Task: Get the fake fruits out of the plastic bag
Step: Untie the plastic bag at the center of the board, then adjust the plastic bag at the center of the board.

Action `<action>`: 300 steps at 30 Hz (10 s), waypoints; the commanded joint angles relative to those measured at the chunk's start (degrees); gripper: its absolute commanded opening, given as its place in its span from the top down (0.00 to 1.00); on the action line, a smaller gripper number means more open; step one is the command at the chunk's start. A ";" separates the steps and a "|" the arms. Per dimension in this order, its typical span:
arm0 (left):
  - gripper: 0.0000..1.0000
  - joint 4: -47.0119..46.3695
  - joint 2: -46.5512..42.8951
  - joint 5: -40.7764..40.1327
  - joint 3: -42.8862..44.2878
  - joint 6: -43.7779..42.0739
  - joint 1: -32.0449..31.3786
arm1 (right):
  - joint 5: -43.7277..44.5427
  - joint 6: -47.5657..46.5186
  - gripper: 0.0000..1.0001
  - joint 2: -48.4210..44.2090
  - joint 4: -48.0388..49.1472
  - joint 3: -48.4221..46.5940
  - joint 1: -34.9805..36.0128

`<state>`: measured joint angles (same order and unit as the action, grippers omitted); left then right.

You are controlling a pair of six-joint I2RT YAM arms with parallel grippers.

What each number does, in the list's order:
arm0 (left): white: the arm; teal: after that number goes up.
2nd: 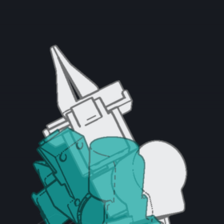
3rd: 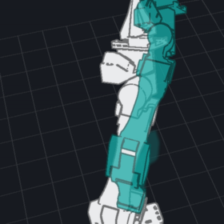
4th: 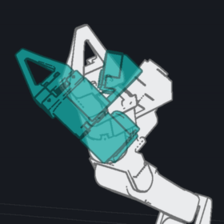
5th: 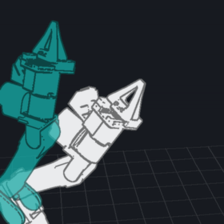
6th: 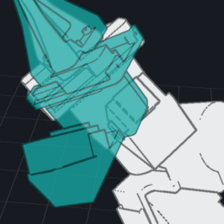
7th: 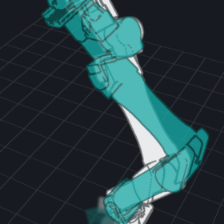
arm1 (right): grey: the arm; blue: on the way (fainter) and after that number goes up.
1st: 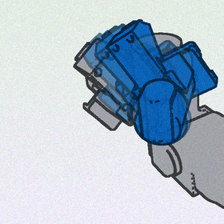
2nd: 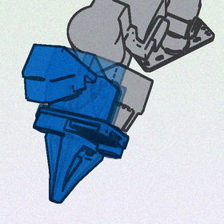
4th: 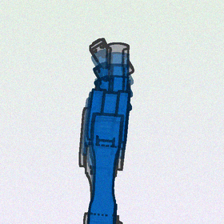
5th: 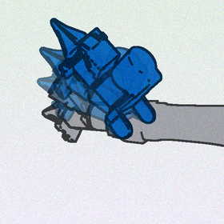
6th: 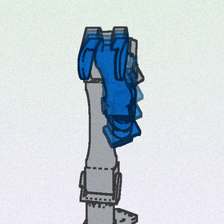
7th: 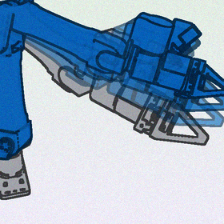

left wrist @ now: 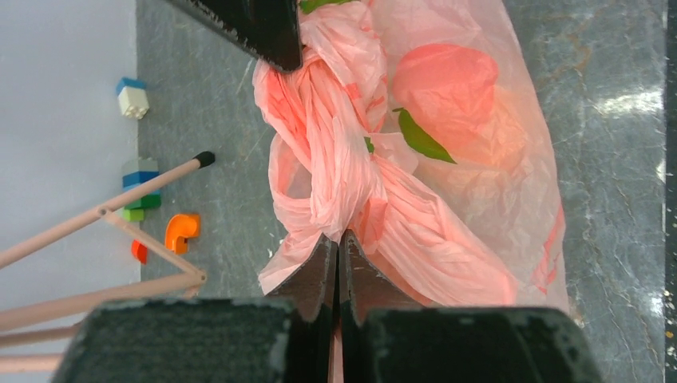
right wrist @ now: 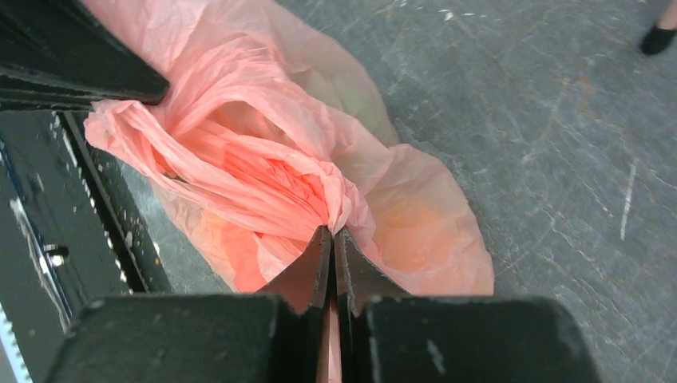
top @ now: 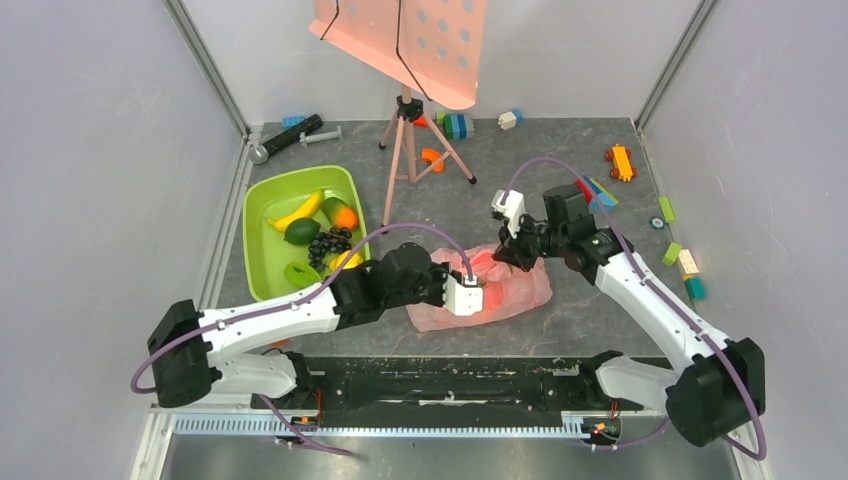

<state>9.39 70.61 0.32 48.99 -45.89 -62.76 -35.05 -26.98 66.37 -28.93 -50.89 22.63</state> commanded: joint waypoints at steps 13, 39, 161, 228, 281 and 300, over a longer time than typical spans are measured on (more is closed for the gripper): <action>0.97 -11.31 -15.87 -21.80 -8.37 39.37 -0.04 | 16.58 46.39 1.00 -18.92 33.81 14.57 -0.13; 0.17 -14.27 -26.52 -13.71 -11.66 49.16 -0.04 | 21.33 60.93 1.00 -35.92 41.04 29.17 -0.12; 0.86 -13.47 -10.39 -26.32 16.40 44.86 12.88 | 41.60 14.25 1.00 -14.14 43.40 -4.66 17.13; 0.12 1.07 -12.82 20.30 24.19 34.69 16.18 | 33.29 21.36 1.00 -28.45 52.62 21.10 17.16; 0.98 -6.23 -0.54 4.47 25.23 40.74 19.12 | 45.30 21.10 1.00 -19.17 50.10 8.64 17.10; 0.98 -42.26 -7.13 5.82 6.72 52.03 25.85 | 50.41 12.20 1.00 -17.14 71.05 16.97 17.10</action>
<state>-19.64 65.54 4.67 61.28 1.30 -37.19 14.31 -13.17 52.12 33.21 -40.03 39.64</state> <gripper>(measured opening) 0.041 0.009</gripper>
